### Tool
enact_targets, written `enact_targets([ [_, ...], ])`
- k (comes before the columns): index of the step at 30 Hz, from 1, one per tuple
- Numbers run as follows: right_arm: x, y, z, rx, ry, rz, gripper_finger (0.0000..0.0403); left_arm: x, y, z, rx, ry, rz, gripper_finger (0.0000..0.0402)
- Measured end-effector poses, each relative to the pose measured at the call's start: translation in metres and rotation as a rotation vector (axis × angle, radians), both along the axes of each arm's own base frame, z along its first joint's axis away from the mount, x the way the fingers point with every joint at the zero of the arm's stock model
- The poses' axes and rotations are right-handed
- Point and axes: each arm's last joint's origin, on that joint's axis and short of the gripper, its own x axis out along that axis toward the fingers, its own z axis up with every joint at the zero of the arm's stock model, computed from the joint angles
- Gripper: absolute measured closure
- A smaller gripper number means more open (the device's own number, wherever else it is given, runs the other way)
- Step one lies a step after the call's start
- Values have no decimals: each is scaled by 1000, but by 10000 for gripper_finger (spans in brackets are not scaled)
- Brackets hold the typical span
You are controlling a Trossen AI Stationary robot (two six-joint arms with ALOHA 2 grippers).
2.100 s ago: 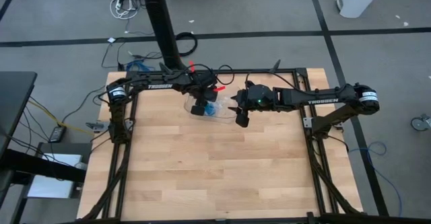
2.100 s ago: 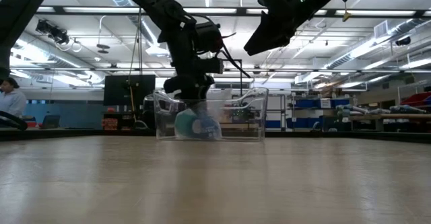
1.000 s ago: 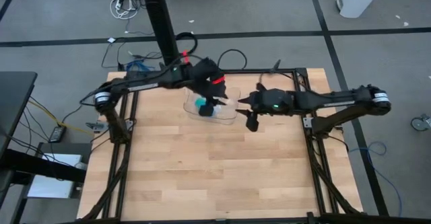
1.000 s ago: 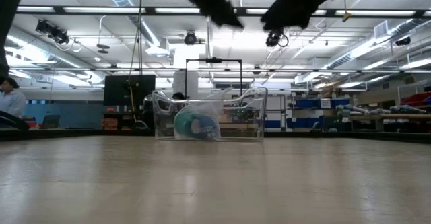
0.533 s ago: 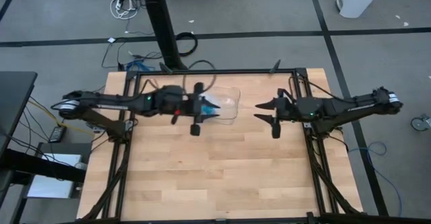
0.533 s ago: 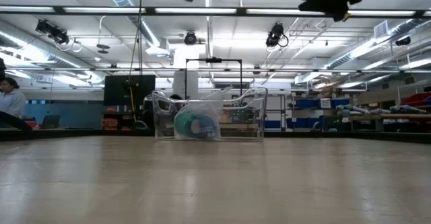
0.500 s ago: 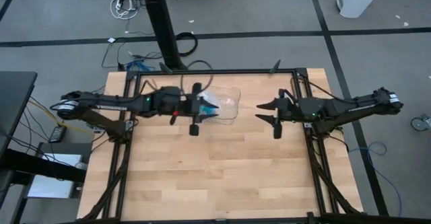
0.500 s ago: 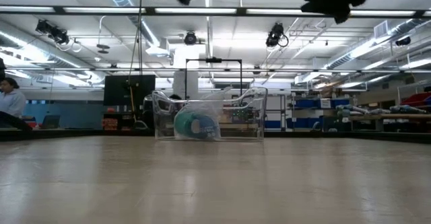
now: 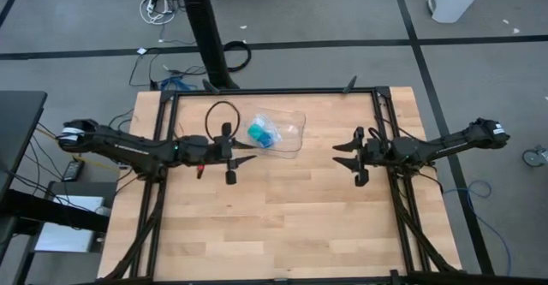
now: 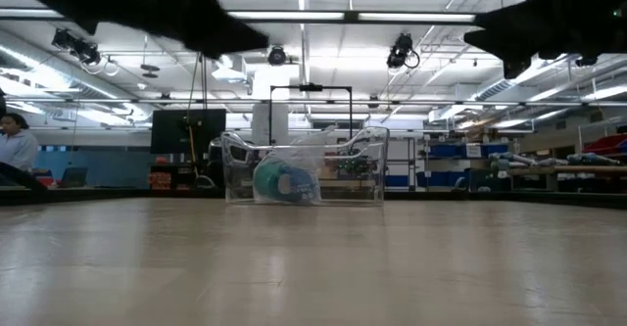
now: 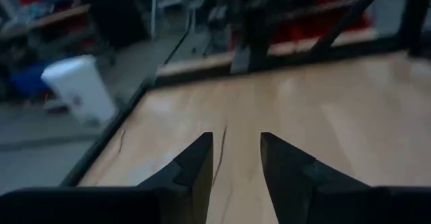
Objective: Roll bandage
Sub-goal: Return to Home Position
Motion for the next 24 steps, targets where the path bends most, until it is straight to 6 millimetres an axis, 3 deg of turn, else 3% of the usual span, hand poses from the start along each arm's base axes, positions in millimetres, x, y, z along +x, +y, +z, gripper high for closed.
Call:
enact_targets([
  [10,-2,0,-22,-45,139,-2,239,-28,-2,-42,-67,74,106,271],
  [16,-2,0,-23,-45,141,-3,237,-39,-3,-57,-81,56,143,271],
  [24,-5,-1,-41,-50,183,4,238,-60,-5,-81,-111,9,171,271],
])
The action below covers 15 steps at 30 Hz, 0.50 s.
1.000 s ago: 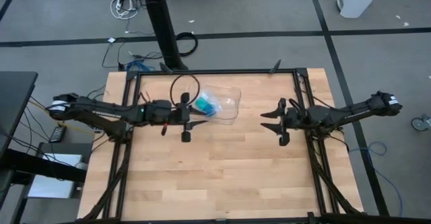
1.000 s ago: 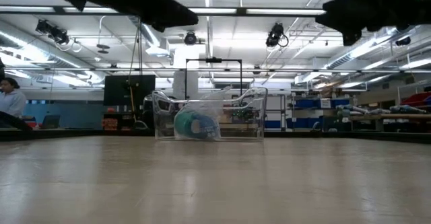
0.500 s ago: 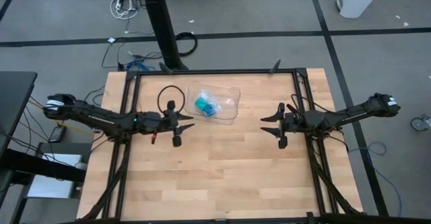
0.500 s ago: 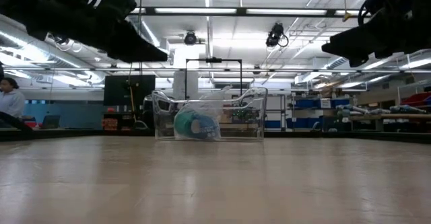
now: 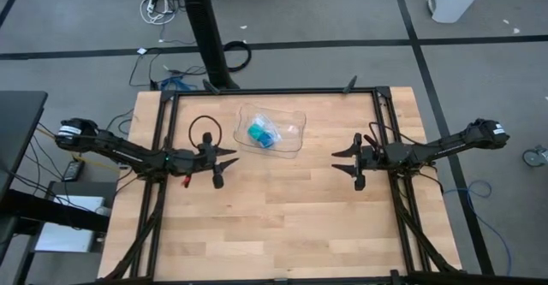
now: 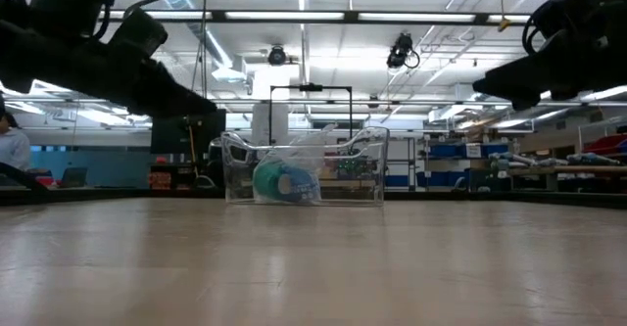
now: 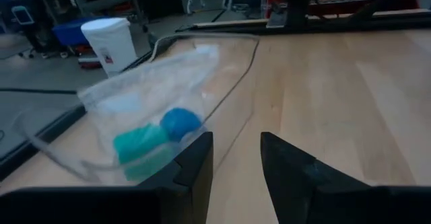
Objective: Roll bandage
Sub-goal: Return to Home Position
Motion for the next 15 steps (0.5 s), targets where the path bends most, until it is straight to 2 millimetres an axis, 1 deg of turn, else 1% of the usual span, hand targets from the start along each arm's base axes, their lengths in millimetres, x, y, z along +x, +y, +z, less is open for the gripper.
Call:
enact_targets([
  [11,0,3,-1,16,6,23,237,-17,2,-22,-51,34,11,271],
  [13,0,3,-1,42,2,21,236,-21,2,-27,-64,40,-4,271],
  [15,0,3,-1,59,1,20,236,-21,1,-28,-87,42,-44,271],
])
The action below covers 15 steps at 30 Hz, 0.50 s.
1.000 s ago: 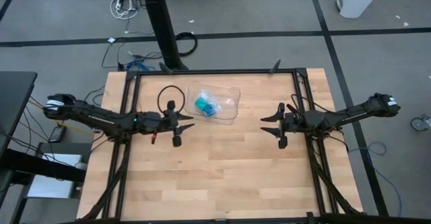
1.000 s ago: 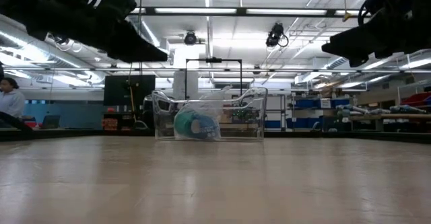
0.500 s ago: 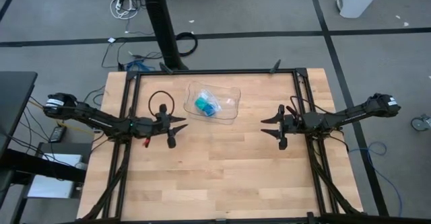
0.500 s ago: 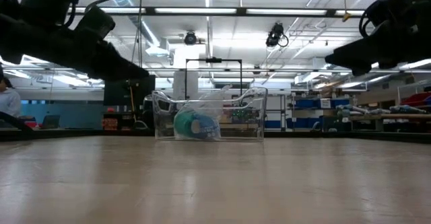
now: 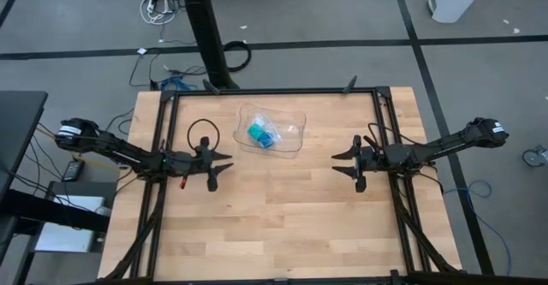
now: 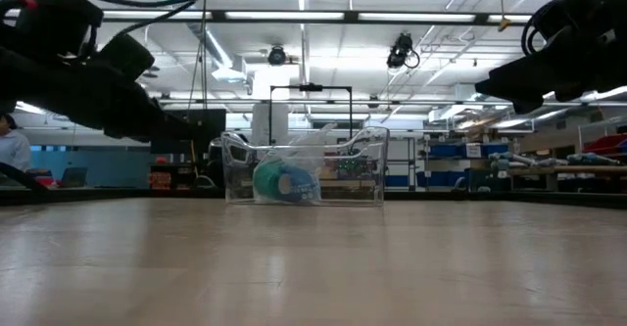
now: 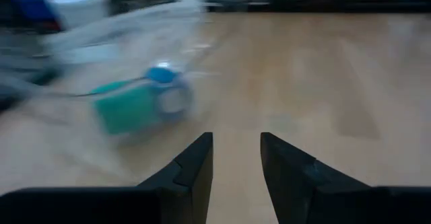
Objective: Roll bandage
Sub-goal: Return to Home Position
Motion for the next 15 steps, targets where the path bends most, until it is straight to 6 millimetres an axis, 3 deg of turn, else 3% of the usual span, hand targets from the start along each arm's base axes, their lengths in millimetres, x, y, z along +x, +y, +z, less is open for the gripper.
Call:
enact_targets([
  [7,0,0,0,78,-8,-11,237,1,-9,-1,-62,19,-304,271],
  [15,0,0,0,70,-7,-10,237,1,-8,-1,-83,16,-270,270],
])
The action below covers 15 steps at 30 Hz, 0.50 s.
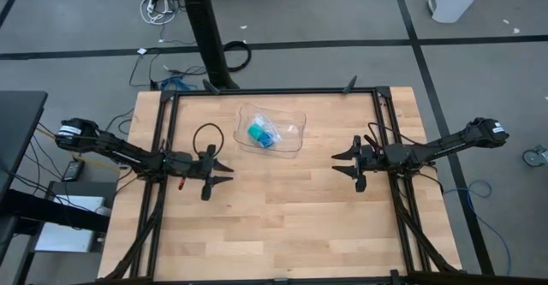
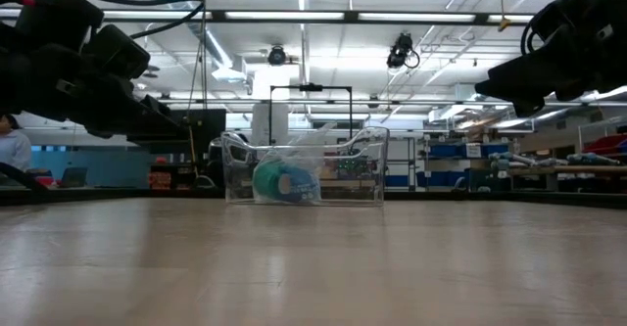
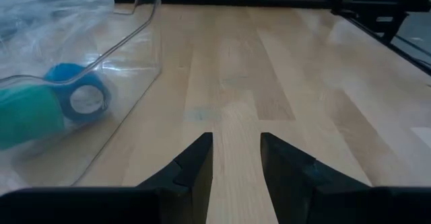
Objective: Roll bandage
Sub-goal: Return to Home Position
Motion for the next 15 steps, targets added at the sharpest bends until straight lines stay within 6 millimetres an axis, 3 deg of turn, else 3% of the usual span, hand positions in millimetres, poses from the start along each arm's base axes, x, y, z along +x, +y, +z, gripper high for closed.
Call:
enact_targets([
  [15,-14,-3,4,6,-36,-3,237,0,0,0,2,-4,0,270],
])
